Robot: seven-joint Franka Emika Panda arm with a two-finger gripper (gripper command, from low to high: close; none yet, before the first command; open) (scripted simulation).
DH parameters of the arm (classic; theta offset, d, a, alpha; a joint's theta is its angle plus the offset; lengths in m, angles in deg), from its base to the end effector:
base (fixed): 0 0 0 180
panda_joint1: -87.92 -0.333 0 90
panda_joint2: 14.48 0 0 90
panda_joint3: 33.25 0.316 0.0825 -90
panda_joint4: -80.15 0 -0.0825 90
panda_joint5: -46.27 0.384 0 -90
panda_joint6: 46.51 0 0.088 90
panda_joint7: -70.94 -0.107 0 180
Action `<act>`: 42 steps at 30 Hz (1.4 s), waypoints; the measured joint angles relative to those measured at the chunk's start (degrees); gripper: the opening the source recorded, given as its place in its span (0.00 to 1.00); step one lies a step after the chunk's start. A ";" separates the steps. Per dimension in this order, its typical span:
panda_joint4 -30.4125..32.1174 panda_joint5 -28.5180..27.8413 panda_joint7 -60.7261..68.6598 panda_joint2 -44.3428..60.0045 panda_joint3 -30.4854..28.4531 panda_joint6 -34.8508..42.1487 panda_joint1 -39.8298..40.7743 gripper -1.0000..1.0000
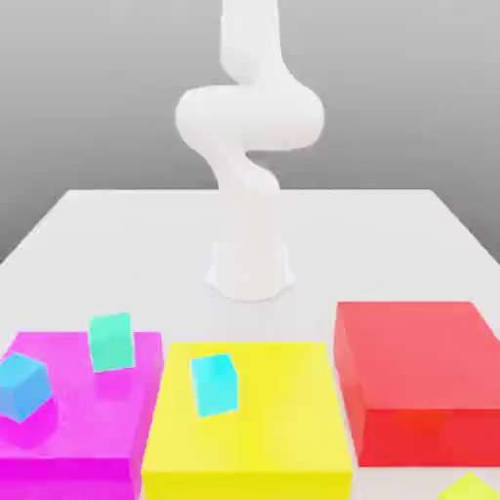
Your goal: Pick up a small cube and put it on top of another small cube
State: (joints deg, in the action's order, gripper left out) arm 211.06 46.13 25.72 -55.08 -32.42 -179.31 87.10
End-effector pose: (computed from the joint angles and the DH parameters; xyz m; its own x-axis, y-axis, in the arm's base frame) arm 0.3784 0.0129 0.6875 0.5371 -0.6907 0.4842 -0.5053 -0.7231 -0.4710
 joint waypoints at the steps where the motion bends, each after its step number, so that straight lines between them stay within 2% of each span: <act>1: -0.38 -0.07 0.26 2.26 0.37 -0.44 -0.35 0.50; 20: -7.03 -4.05 2.81 41.91 7.60 -8.15 -7.14 0.50; 31: -10.90 -7.99 3.17 64.95 9.63 -12.47 -12.12 0.50; 35: -12.61 -9.79 2.24 73.26 8.26 -17.55 -13.90 0.50; 36: -12.96 -10.18 1.98 74.87 7.89 -18.76 -14.22 0.00; 42: -13.13 -10.27 1.93 75.67 7.71 -19.36 -14.36 0.00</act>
State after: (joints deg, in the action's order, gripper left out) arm 197.92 35.86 27.65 20.59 -24.71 -198.67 72.74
